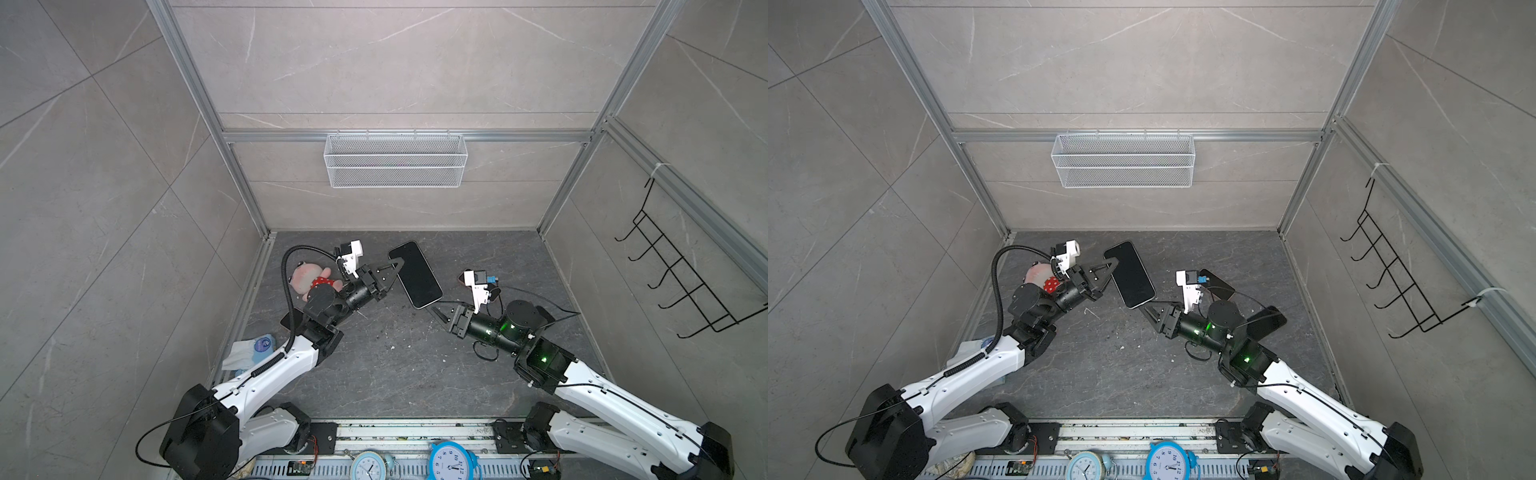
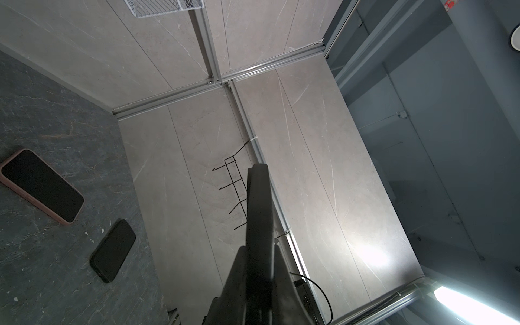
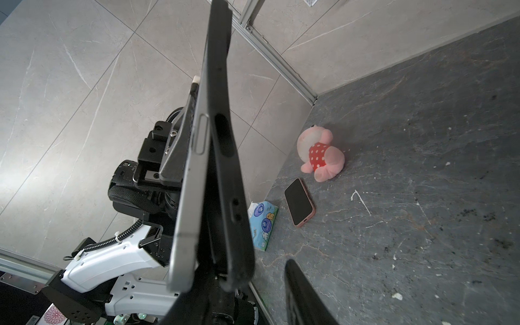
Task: Take the phone out of the phone case
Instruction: Remove the phone case from the phone.
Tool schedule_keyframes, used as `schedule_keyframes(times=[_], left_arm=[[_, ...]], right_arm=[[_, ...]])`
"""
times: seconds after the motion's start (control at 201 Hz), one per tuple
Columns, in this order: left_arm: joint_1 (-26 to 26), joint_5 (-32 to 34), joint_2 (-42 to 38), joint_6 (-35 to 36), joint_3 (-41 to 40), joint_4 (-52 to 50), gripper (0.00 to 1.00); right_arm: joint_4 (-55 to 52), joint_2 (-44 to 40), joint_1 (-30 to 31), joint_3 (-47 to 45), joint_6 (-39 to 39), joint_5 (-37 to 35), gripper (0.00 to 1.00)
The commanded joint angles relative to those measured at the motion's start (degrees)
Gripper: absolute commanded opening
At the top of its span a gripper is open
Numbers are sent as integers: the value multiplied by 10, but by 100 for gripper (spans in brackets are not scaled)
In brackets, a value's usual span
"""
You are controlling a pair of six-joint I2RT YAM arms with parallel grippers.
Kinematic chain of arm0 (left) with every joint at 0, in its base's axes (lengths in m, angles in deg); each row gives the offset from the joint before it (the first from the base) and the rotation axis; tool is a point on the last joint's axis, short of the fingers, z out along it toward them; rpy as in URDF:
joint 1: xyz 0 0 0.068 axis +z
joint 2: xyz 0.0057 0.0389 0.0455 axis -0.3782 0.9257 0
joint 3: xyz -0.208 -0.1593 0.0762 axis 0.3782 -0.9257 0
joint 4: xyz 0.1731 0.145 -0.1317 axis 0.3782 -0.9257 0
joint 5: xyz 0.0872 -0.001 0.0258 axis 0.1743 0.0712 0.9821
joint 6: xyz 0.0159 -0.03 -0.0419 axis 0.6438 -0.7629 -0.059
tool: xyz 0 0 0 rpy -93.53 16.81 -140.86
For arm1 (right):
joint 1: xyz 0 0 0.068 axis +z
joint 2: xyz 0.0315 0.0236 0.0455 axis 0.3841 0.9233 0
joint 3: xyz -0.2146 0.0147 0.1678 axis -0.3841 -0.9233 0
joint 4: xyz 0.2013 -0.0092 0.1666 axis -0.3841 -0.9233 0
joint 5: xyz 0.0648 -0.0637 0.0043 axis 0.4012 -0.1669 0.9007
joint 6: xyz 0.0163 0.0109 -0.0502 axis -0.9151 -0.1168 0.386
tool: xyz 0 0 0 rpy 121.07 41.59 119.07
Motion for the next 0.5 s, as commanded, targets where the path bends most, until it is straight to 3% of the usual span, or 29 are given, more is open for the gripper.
schedule_keyframes(times=[0.0,0.404,0.498], left_arm=[[-15,-32,-6,-6,2,75,0],[-24,-27,12,-7,-15,100,0],[-25,-25,18,-6,-16,105,0]], right_arm=[[38,-4,-17,-4,-16,-14,42],[84,7,-26,-13,-46,19,31],[85,8,-26,-14,-48,21,24]])
